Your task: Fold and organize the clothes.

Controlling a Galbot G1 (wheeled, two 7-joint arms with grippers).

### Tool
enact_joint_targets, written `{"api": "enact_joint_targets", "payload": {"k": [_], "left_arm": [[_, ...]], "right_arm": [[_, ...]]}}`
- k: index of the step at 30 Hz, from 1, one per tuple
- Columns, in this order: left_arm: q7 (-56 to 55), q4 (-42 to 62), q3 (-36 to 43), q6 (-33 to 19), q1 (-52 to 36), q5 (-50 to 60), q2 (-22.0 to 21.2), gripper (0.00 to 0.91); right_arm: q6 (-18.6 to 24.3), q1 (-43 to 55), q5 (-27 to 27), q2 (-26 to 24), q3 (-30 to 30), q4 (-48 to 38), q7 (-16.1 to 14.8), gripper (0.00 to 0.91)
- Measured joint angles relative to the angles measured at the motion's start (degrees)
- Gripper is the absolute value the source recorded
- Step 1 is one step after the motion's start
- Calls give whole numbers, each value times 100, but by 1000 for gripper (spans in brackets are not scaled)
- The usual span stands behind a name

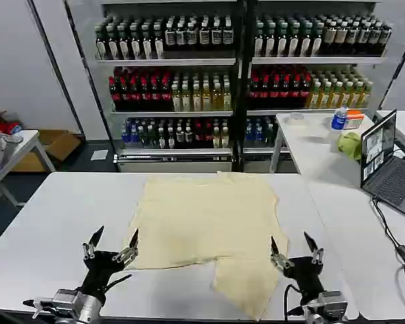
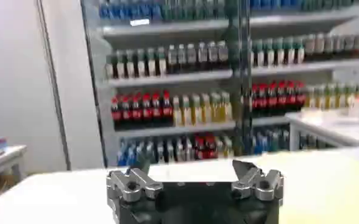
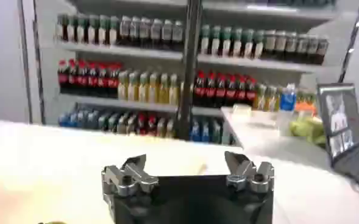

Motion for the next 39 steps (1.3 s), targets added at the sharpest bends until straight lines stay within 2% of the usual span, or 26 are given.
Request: {"api": "enact_joint_targets", "payload": {"k": [8,16,29,37,38,39], "left_arm": [[74,208,-3,697,-125,-235,211,907],[99,497,79,1113,-305,-330,407,907],[132,967,261,1385,-606,-448,532,907],[145,1182,357,1445,-747,-469,553,907],[147,1207,363,1450,-753,-470,555,856],[149,1228,372,1454,-756,-473,556,715]], "right_arm": [[-224,-189,-228,82,-484,-107,185,907],[-306,-395,-383,177,-860,-244,351,907],[-351,-704,-543,242,-1058,-307,479,907],[-380,-576,-310,374,-989,-434,686,907],[-395,-554,-272,384,-991,-451,712,907],[-411,-536,-237,392,-995,-468,739,907]]}}
